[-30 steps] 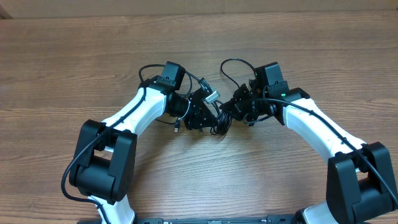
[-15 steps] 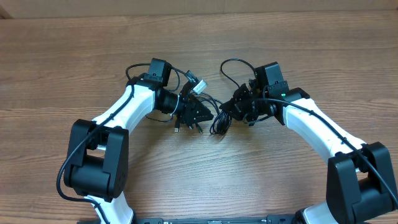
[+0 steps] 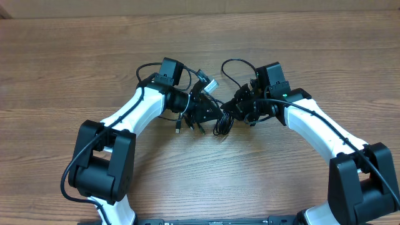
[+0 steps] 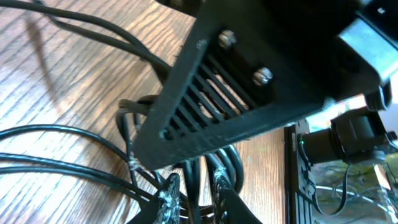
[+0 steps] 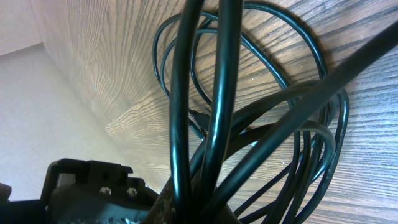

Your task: Untangle cables

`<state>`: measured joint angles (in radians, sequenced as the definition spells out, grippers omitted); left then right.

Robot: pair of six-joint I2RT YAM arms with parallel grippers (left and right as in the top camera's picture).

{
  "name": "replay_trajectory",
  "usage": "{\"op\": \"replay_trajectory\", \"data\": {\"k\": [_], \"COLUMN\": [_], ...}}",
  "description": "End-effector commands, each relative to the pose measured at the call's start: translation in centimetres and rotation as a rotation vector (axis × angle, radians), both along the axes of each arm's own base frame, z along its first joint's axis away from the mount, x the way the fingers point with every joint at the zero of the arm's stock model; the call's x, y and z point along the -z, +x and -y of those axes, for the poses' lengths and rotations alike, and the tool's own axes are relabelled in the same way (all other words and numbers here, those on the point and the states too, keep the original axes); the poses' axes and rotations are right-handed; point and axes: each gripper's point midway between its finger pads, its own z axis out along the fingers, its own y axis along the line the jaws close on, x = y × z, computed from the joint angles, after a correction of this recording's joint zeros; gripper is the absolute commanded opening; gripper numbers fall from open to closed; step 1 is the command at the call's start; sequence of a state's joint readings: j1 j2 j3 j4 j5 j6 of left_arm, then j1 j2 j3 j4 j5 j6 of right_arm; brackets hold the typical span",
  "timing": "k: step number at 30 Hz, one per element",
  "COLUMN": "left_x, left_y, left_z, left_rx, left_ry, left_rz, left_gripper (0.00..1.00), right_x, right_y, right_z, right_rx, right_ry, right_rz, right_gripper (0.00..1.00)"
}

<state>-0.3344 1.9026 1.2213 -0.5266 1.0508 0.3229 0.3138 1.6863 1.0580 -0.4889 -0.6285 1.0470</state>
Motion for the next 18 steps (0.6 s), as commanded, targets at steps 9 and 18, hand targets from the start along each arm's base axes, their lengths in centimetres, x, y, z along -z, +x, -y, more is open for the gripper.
{"op": "replay_trajectory", "data": {"k": [9,18], "left_x": [0.6,0.4], "left_y": [-0.9,-0.6], "left_z": [0.2,-0.3], "left_rx": [-0.016,-0.028], "left_ry": [0.020,0.007], "left_rz": [-0.089,-0.098], "left_gripper": [0.22,0.25], "right_x": [-0.3,-0.3], "right_y": [-0.1,-0.1], "right_z": [-0.2,-0.2], "right_rx": [-0.012,-0.012], "right_ry": [0.021,0.022], "right_rz": [0.005,0.005], "right_gripper": [0.06,0.06]}}
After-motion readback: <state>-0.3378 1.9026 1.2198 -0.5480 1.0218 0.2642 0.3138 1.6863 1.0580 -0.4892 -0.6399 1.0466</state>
